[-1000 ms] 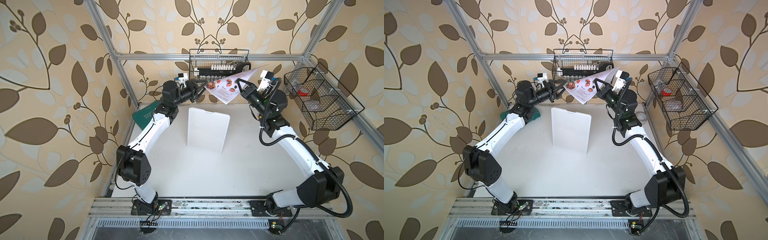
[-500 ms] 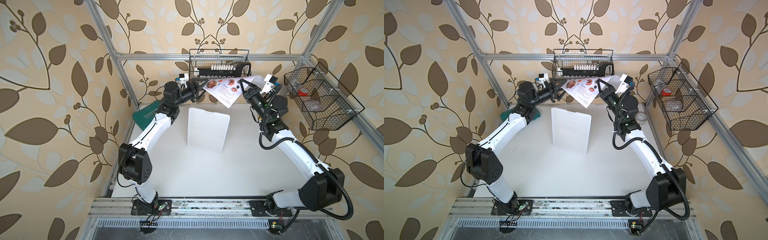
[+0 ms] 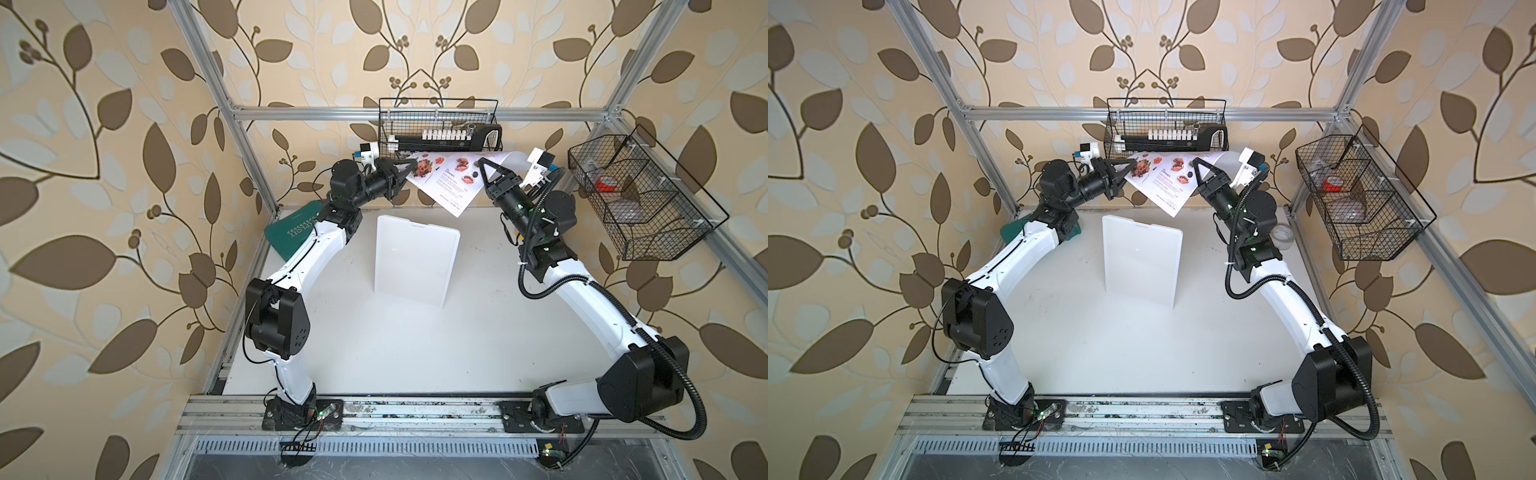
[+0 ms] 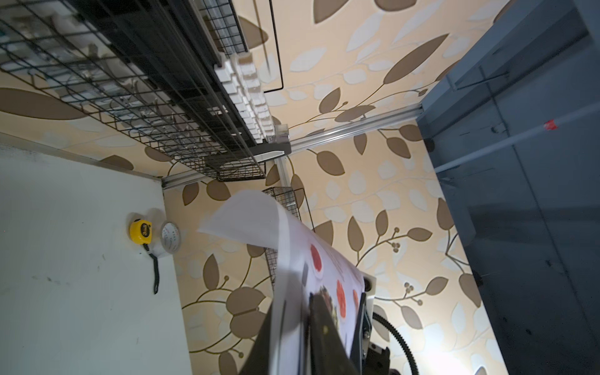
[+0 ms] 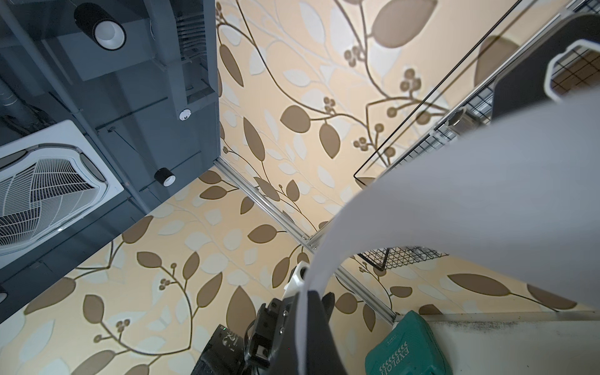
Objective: Insert the menus into the narrow rack
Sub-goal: Pick up the menu from the center of the board, then insert the menu into the narrow rack.
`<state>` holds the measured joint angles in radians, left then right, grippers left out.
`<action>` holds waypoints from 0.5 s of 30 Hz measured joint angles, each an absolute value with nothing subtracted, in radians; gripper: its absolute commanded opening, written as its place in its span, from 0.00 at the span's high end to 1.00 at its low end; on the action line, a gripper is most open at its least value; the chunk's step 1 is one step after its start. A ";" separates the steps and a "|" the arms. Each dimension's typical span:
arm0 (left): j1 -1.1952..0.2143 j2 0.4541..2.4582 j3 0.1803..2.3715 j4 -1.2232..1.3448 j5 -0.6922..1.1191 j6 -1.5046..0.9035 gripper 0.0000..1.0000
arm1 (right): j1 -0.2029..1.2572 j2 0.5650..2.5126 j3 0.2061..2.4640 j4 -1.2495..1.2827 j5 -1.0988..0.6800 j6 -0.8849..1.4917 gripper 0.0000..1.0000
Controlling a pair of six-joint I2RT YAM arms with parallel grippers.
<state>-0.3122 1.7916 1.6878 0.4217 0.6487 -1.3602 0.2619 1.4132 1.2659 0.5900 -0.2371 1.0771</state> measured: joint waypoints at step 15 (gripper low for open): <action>-0.206 1.792 1.703 0.473 0.686 -1.316 1.00 | 0.263 1.422 1.255 0.495 -0.448 0.994 0.67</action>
